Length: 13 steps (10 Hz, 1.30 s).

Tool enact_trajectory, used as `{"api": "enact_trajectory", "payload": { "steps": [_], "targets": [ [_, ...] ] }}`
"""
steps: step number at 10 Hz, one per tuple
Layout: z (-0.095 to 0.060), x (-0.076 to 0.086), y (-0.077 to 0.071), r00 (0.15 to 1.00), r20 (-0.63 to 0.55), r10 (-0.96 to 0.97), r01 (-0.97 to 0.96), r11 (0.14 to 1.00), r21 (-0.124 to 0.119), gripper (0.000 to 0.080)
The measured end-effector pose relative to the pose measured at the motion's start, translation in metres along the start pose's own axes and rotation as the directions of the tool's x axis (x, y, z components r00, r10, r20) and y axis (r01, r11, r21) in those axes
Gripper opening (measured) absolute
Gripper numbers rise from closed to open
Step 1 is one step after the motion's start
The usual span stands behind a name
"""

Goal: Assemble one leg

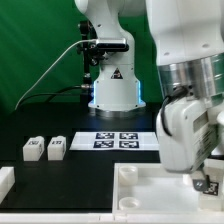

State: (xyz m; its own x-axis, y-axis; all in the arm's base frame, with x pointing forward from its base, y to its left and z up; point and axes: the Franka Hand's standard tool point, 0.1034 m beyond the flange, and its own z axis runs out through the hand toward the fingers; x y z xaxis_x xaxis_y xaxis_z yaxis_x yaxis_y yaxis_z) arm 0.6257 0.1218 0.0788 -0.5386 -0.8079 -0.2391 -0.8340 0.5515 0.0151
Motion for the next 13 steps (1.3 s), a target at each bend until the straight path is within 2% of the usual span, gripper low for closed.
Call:
{"api": "enact_trajectory", "payload": {
  "steps": [2, 3, 13],
  "targets": [
    [-0.0165, -0.0158, 0.0013, 1.000, 0.026, -0.014, 0.014, 1.000, 0.010, 0.0648],
    [-0.0183, -0.0180, 0.0016, 0.999, 0.029, -0.020, 0.019, 1.000, 0.011, 0.0648],
    [-0.0153, -0.0155, 0.0021, 1.000, 0.024, -0.020, 0.019, 1.000, 0.009, 0.0649]
  ]
}}
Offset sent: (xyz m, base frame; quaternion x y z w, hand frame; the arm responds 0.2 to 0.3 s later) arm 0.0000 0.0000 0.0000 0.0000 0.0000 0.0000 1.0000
